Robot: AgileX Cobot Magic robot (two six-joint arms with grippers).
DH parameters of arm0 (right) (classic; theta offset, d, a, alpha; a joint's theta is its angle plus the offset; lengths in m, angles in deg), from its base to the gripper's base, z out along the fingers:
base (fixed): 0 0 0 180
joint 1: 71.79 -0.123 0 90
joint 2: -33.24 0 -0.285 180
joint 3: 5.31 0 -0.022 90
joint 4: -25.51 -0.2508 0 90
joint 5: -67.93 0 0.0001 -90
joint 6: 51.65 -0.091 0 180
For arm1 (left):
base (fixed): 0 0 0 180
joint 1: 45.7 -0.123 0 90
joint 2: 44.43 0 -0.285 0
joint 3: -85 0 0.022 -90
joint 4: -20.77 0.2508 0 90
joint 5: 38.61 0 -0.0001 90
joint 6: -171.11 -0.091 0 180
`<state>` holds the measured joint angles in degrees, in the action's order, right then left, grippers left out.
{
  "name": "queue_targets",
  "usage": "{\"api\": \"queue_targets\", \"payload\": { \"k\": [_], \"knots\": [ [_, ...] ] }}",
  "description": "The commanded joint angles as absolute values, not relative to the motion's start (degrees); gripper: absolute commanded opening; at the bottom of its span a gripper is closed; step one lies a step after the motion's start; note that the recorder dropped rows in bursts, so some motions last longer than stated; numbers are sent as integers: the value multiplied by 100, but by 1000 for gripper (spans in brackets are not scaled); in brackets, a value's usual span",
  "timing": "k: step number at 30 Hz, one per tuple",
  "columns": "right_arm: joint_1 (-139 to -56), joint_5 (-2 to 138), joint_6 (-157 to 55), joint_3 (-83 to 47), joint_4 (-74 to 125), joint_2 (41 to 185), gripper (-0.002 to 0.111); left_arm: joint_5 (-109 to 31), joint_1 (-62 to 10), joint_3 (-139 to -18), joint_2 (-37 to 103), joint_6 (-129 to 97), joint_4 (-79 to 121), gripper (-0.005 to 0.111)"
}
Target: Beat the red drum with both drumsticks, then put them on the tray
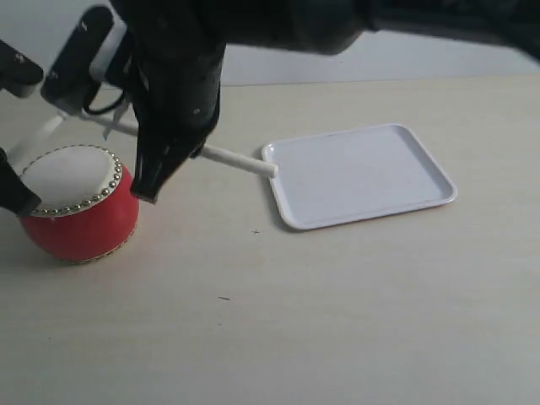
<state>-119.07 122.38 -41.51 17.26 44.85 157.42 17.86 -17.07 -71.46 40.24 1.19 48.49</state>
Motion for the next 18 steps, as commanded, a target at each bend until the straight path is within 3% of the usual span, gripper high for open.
{"api": "queue_targets", "payload": {
  "k": [1, 9, 18],
  "knots": [
    [-11912, 12265, -4180, 1741, 4494, 16188, 0, 1828, -1711, -7309, 3549, 196, 4869, 0],
    [-11912, 12274, -4181, 1741, 4533, 16485, 0, 1866, -1711, -7309, 3358, 196, 4882, 0],
    [-11912, 12262, -4478, 1741, 4908, 15746, 0, 2307, -1711, -7110, 4001, 220, 4658, 0]
  ]
}}
